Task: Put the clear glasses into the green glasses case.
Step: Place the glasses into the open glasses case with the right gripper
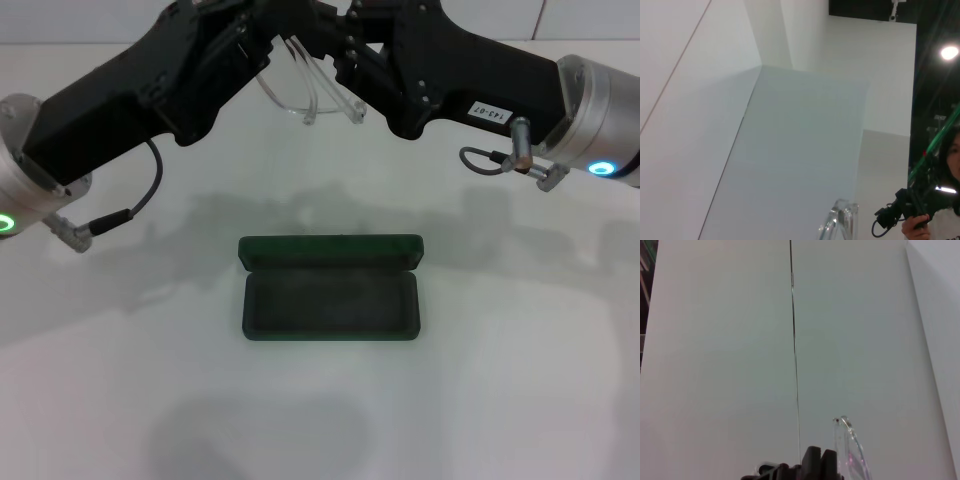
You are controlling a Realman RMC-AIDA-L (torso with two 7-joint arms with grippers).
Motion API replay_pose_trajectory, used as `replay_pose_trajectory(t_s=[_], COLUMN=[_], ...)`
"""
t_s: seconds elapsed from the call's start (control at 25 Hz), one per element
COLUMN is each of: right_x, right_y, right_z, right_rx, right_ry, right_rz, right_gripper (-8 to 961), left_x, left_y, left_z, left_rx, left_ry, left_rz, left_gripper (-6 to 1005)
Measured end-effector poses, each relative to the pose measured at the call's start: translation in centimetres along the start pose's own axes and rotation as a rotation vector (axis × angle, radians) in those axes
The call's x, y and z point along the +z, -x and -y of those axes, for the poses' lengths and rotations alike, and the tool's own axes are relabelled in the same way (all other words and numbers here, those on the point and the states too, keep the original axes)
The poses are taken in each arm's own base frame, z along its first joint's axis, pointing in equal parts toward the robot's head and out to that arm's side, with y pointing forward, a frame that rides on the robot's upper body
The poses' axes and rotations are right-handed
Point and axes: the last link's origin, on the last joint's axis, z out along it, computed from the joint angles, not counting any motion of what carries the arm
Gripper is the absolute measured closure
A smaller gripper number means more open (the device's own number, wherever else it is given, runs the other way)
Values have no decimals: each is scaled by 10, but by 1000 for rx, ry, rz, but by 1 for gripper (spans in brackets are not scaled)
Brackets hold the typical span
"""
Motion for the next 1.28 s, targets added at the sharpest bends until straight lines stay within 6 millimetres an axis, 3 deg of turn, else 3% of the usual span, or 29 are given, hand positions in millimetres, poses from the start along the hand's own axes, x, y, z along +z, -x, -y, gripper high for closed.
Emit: replay_pose_trajectory(t_s=[1.28], right_x=[0], right_y=[0], right_z=[-1], right_rx=[1], right_ry=[5], right_rz=[3], right_gripper=[904], left_x=[-3], left_y=[2], left_z=[-1], left_rx=[-20], left_ry=[-13], left_rz=[-8], left_gripper=[963])
